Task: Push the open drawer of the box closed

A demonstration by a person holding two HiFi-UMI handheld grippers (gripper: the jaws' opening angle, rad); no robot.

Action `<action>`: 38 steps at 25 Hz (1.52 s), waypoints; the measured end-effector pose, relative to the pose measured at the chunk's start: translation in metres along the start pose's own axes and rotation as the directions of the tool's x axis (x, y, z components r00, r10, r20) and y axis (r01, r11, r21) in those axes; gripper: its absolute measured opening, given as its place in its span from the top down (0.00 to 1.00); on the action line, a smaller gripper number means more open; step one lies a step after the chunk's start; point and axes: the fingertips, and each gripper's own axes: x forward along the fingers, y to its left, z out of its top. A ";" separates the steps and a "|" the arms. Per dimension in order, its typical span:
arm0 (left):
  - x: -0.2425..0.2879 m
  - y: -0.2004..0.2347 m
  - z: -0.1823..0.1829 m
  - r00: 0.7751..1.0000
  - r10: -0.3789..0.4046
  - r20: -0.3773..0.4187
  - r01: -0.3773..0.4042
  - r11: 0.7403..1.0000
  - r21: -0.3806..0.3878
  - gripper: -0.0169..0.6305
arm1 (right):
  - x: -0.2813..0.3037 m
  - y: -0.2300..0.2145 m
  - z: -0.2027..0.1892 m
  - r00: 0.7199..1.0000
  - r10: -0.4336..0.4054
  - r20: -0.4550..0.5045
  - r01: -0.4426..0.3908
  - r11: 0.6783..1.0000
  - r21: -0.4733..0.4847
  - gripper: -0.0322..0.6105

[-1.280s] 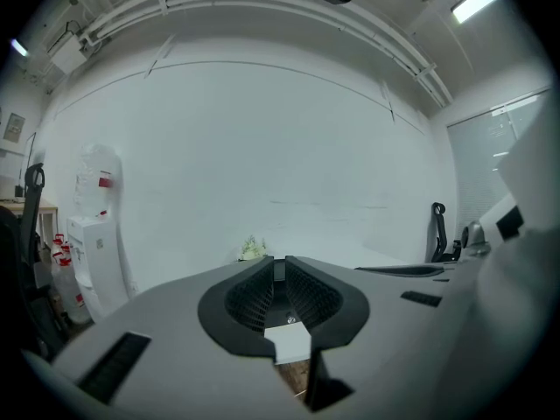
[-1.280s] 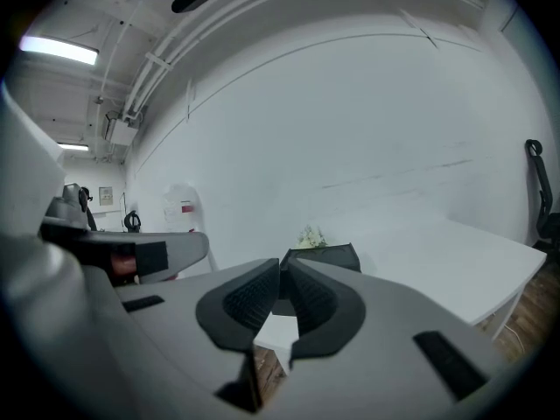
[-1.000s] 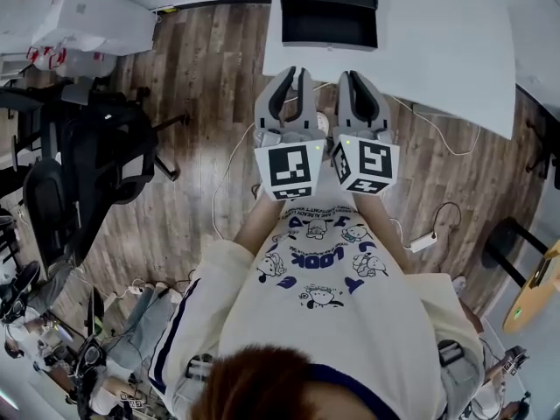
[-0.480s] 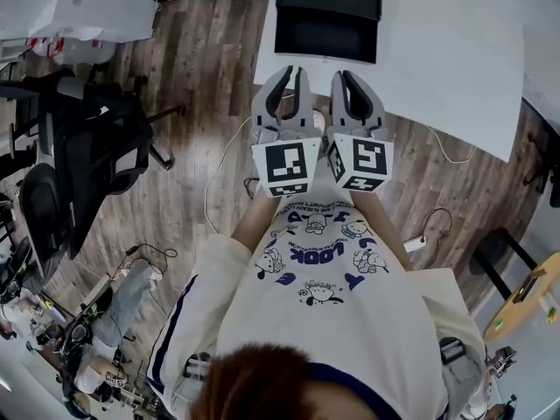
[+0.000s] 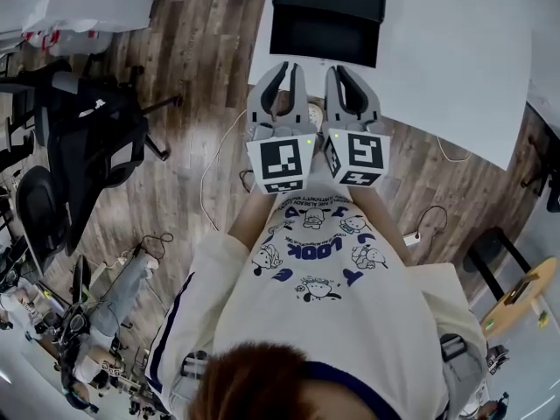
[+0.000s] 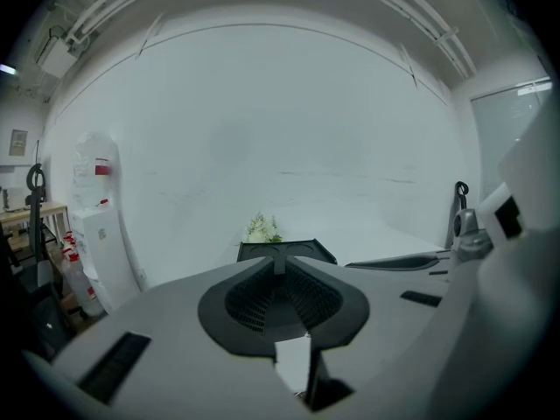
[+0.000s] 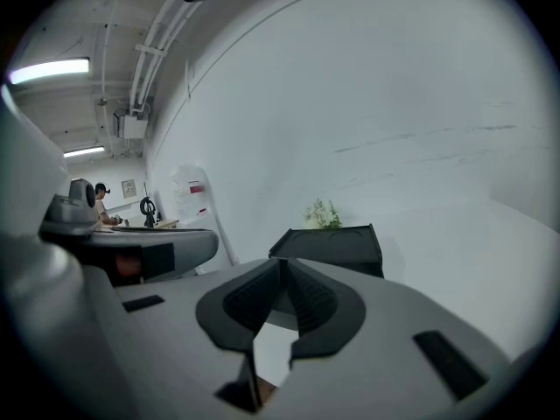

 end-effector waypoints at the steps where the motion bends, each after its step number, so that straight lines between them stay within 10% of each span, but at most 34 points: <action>1: 0.002 0.002 -0.001 1.000 0.000 -0.004 0.000 1.000 -0.001 0.90 | 0.003 0.000 -0.003 1.000 0.000 -0.008 0.000 1.000 0.002 0.88; 38: 0.073 0.020 -0.069 0.973 -0.130 -0.189 0.120 0.991 -0.062 0.90 | 0.063 -0.026 -0.110 0.947 -0.058 -0.317 0.083 0.994 0.065 0.77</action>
